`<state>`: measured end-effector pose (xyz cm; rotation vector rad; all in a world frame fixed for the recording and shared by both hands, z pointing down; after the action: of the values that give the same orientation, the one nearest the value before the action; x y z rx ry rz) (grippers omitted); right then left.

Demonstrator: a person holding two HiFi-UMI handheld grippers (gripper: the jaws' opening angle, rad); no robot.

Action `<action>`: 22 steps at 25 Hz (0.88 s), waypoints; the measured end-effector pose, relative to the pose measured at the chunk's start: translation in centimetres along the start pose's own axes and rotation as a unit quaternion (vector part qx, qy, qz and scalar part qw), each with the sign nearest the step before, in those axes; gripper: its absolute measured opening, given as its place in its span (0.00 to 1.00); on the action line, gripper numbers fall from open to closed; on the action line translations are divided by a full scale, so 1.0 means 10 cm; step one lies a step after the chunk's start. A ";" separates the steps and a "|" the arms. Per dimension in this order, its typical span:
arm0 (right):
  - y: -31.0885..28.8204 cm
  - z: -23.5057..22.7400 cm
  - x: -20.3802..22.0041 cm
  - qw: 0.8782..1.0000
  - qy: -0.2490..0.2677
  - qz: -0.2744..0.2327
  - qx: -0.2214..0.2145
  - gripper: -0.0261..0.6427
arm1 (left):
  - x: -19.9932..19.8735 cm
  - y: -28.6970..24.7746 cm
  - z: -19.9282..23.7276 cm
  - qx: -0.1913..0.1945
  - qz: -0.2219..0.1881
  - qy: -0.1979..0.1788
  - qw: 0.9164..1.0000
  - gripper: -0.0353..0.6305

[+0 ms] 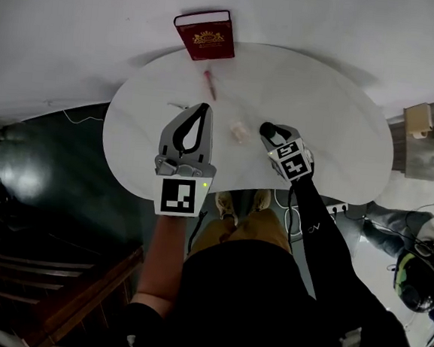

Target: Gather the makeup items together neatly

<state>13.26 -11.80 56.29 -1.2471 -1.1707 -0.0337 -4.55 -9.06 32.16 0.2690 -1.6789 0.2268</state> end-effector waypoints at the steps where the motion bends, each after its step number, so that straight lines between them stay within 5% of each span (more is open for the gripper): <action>1: 0.09 0.00 -0.09 1.000 0.002 -0.019 0.006 0.27 | -0.03 -0.01 0.00 0.002 -0.002 -0.001 1.000 0.06; 5: 0.57 0.00 -0.57 0.992 0.028 -0.116 0.034 0.27 | -0.18 -0.06 -0.01 0.009 -0.021 -0.014 1.000 0.06; 10: 1.20 0.14 -1.16 0.969 0.056 -0.236 0.049 0.27 | -0.35 -0.13 -0.06 0.015 -0.042 -0.021 0.999 0.06; 14: 1.68 0.29 -1.50 0.939 0.077 -0.330 0.060 0.27 | -0.42 -0.20 -0.09 0.014 -0.038 -0.033 0.999 0.06; 18: 2.22 0.47 -1.81 0.881 0.124 -0.452 0.063 0.27 | -0.45 -0.20 -0.08 0.001 -0.030 -0.040 0.999 0.06; 22: 2.32 0.50 -1.85 0.869 0.142 -0.471 0.048 0.27 | -0.44 -0.18 -0.12 -0.016 -0.028 -0.046 0.998 0.06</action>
<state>14.97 -9.10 26.37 -0.4551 -1.3927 -0.8480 -2.38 -10.24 27.87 0.3057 -1.7628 0.1465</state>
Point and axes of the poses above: the fingertips, and each gripper's own axes: y backward along the fingers, z to its left, x out of its underside, the point moved 6 cm from there along y, backward along the fingers, and after that the axes turned 7 degrees about -x, right-handed, at the moved point
